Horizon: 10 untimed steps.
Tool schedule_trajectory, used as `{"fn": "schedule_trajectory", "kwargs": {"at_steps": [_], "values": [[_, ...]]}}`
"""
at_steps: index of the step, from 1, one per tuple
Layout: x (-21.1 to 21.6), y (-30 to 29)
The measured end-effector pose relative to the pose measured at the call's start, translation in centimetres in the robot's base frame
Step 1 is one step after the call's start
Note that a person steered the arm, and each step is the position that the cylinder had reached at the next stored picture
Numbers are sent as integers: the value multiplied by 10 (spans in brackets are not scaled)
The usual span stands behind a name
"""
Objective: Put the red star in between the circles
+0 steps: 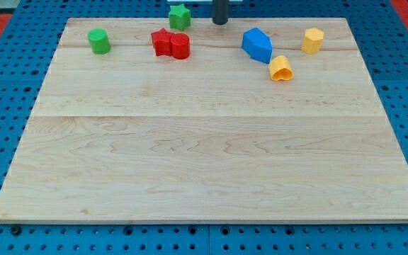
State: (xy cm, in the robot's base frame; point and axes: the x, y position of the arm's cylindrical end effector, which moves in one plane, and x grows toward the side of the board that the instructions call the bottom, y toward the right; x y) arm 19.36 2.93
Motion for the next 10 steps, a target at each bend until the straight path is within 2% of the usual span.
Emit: {"fn": "schedule_trajectory", "kwargs": {"at_steps": [3, 4, 5, 8, 10], "values": [[7, 4], [27, -39], [52, -58], [53, -78], [68, -143]]}}
